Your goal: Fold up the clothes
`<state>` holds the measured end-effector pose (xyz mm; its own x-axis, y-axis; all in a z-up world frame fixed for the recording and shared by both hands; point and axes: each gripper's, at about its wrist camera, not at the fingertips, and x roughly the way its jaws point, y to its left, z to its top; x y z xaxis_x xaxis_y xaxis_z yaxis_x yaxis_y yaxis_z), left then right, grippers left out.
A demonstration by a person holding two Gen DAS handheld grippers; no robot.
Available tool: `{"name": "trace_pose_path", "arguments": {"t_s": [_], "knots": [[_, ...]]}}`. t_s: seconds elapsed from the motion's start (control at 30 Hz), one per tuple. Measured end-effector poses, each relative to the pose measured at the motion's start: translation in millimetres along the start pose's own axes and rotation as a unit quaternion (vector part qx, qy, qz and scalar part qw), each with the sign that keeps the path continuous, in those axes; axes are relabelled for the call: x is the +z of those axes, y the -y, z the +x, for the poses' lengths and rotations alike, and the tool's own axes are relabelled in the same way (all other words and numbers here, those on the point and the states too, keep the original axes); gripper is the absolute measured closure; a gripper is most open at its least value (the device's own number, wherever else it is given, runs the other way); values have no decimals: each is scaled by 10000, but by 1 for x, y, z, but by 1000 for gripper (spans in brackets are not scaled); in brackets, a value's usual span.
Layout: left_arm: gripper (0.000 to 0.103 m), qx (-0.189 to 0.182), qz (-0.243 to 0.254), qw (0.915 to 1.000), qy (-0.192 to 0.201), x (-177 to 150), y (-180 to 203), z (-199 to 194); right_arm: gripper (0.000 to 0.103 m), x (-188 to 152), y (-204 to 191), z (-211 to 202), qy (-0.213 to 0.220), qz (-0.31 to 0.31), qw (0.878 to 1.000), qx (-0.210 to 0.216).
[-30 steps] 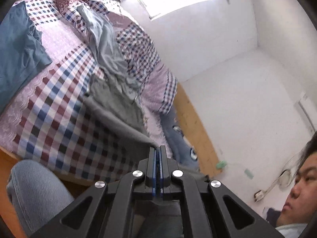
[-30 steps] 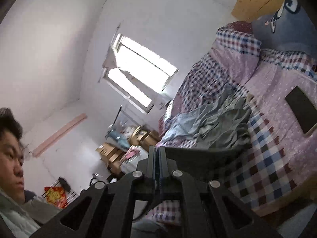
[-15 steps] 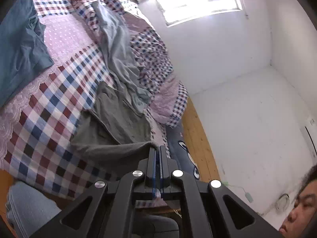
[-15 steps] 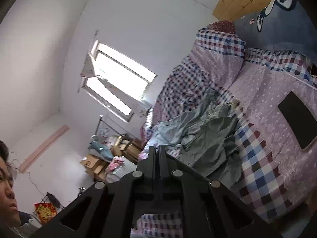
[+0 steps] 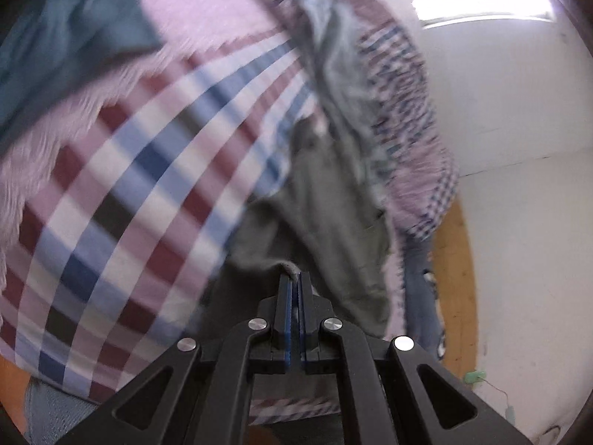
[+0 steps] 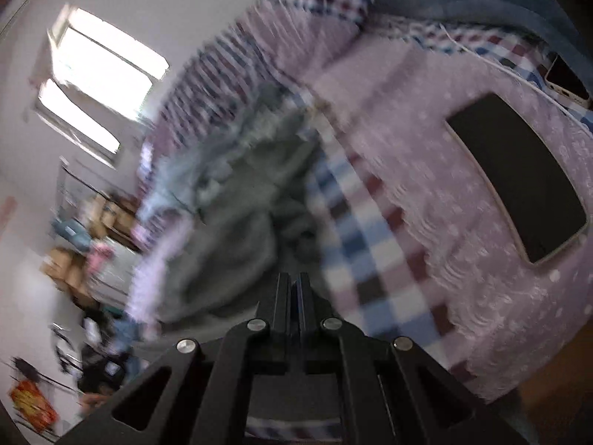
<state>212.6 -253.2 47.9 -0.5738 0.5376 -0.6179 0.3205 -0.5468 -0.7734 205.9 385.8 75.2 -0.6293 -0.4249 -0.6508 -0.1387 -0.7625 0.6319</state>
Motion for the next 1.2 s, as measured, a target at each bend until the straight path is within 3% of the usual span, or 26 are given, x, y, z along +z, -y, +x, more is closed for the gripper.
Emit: {"name": "trace_pose_path", "arguments": {"t_s": [0.07,0.17,0.23,0.27,0.3,0.33,0.37,0.43,0.5,0.6,0.77,0.9,1.07,1.2], "knots": [[102,302,-54,9995,-44,-4,-12,5,101,-3,11,14,-238,-29,9993,-281],[102,375,-236,9990,-10,-4,-19,7,99,-3,21,28,-487,-4,9966,-665],[92,706,-84,9974,108,-4,-15,6,98,-2,23,33,-525,-56,9948,-869],[79,831,-36,9965,123,-4,-15,6,97,-2,24,34,-534,-77,9937,-979],[65,879,-28,9960,161,-5,-15,4,89,-1,25,34,-541,-67,9925,-1096],[59,915,-26,9956,204,-6,-16,2,74,-1,27,32,-488,-26,9919,-1170],[52,951,-24,9952,247,-7,-16,-1,71,0,28,30,-428,12,9914,-1233],[50,1053,86,9934,435,-6,-13,-8,69,3,26,21,-145,-29,9924,-1219],[41,1196,293,9897,724,-3,-6,-17,67,7,23,11,184,-146,9931,-1146],[40,1053,542,9868,1106,7,10,-18,66,12,13,3,509,-398,9957,-663],[40,629,842,9854,1338,30,46,13,65,24,-15,28,410,-942,9938,-435],[40,171,1353,9788,1530,49,86,50,65,53,-65,62,350,-1688,9849,-182],[40,-17,1922,9674,1647,78,117,93,64,93,-102,120,-306,-2373,9709,90],[40,137,1942,9637,1829,94,108,114,62,114,-86,163,-844,-2175,9720,291]]}}
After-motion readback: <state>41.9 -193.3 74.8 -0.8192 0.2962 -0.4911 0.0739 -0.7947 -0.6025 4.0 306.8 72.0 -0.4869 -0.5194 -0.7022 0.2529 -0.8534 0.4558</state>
